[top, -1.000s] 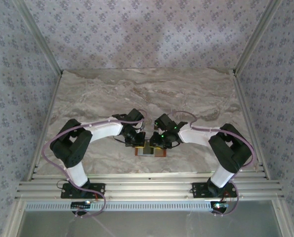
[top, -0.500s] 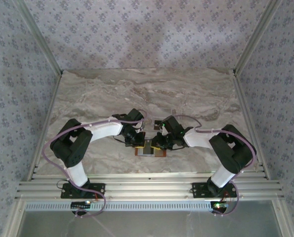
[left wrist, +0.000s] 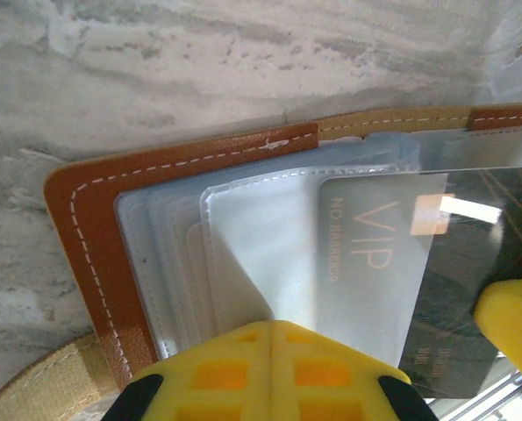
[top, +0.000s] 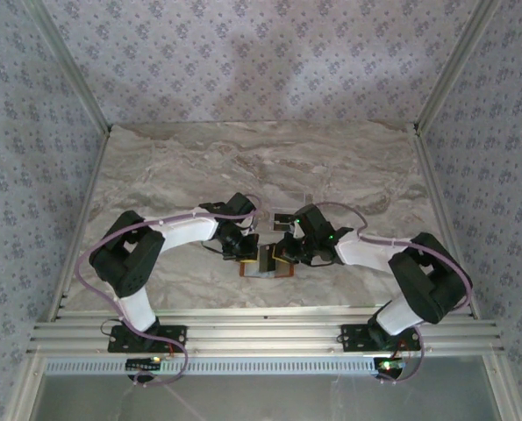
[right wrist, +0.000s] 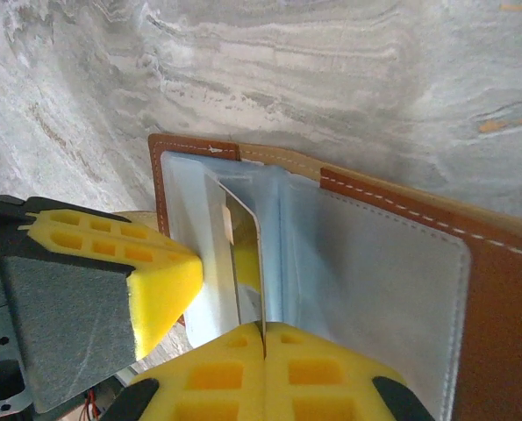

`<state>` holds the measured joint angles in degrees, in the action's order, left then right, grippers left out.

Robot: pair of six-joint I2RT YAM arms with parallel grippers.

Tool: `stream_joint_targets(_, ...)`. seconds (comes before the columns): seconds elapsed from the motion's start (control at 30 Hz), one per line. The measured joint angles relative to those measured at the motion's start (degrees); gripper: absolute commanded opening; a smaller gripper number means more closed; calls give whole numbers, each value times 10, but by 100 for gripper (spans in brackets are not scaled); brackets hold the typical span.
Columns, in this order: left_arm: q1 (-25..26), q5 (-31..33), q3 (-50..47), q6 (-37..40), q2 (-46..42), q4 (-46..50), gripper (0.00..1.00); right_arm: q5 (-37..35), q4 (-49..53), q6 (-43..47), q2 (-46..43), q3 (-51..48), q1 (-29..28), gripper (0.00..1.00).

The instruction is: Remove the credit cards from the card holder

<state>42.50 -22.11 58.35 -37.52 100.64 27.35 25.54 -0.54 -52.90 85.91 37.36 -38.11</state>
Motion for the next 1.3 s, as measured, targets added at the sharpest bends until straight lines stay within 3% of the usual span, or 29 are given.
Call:
stream_joint_targets(0.1,0,0,0,0,0,-1,6,-3,8,0,-9,0,0,13)
stream_joint_targets(0.23,0,0,0,0,0,-1,6,-3,17,2,-9,1,0,14)
stream_joint_targets(0.73,0,0,0,0,0,-1,7,-9,33,8,-16,6,-1,4)
stream_joint_targets(1.07,0,8,0,-3,-6,3,9,-45,138,49,-78,50,12,2)
stream_joint_targets(1.3,0,25,0,-5,-23,28,10,-54,232,134,-87,111,36,0)
